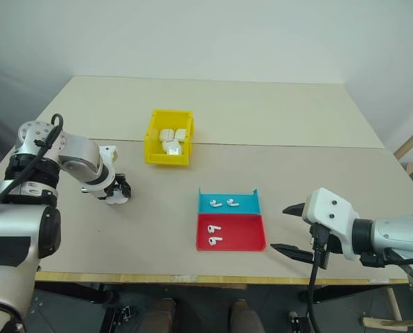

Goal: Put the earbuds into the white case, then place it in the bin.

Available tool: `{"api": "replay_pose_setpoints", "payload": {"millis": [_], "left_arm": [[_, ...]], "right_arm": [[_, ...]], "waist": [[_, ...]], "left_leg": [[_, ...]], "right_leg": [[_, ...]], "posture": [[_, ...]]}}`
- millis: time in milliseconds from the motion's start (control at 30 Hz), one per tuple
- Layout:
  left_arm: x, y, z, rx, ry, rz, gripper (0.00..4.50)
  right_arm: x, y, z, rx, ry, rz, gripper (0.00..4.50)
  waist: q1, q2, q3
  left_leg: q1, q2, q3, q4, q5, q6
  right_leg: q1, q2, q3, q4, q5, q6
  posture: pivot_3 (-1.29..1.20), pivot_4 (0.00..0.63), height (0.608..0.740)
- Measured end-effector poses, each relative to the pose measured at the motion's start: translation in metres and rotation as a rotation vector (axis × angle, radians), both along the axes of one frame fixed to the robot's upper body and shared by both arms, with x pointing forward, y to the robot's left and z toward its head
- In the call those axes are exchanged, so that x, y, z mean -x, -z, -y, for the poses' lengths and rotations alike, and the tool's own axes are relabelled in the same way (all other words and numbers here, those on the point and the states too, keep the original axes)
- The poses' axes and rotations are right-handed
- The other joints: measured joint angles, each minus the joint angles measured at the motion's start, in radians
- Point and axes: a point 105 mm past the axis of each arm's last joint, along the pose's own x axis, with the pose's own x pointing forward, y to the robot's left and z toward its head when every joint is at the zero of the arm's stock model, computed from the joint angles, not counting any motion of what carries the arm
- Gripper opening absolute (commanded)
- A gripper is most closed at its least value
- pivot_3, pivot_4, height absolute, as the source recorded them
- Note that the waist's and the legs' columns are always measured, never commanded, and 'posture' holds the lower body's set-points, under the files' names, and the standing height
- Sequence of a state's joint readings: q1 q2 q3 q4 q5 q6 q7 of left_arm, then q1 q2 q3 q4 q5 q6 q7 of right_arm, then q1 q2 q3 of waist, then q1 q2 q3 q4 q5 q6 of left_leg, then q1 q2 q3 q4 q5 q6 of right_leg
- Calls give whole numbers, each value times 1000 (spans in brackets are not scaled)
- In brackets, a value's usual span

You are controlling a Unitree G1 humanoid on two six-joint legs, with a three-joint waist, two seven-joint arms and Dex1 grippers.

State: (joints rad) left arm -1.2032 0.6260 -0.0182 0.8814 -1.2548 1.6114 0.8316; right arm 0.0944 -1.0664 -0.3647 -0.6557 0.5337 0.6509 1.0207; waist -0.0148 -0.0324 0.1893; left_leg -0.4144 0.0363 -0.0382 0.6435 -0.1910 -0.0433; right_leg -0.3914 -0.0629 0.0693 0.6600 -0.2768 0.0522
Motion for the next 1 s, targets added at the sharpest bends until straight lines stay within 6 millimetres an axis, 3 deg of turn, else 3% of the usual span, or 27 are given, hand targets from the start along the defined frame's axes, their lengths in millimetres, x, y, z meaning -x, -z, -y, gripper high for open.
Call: {"api": "replay_pose_setpoints", "payload": {"millis": [300,567,700,867,1000], "left_arm": [[-2,-6,5,1,31,48,2831],[-7,-77,29,169,198,364,2831],[12,-101,32,160,341,597,2831],[40,-98,43,217,492,791,2831],[60,-108,40,275,584,1066,2831]], "right_arm": [[0,-1,0,3,-2,4,4500],[-4,-5,2,4,3,12,4500],[-12,-11,1,-7,-15,32,4500],[-16,-13,-2,-12,-43,46,4500],[-17,-14,-1,-9,-57,48,4500]], "waist": [[0,-1,0],[-4,-2,1],[-12,-2,1],[-2,-2,1],[2,-2,1]], "left_leg": [[0,0,0,0,0,0],[-1,0,0,0,0,0],[0,0,0,-1,0,-1],[0,1,0,0,2,-2],[0,1,2,-1,2,-2]], "right_leg": [[0,0,0,0,0,0],[-2,0,0,1,0,0],[-2,0,1,2,0,0],[-2,0,1,3,1,-1],[-1,0,1,1,1,-2]], "posture": [[0,150,740],[0,150,740],[0,150,740],[0,150,740],[0,150,740]]}}
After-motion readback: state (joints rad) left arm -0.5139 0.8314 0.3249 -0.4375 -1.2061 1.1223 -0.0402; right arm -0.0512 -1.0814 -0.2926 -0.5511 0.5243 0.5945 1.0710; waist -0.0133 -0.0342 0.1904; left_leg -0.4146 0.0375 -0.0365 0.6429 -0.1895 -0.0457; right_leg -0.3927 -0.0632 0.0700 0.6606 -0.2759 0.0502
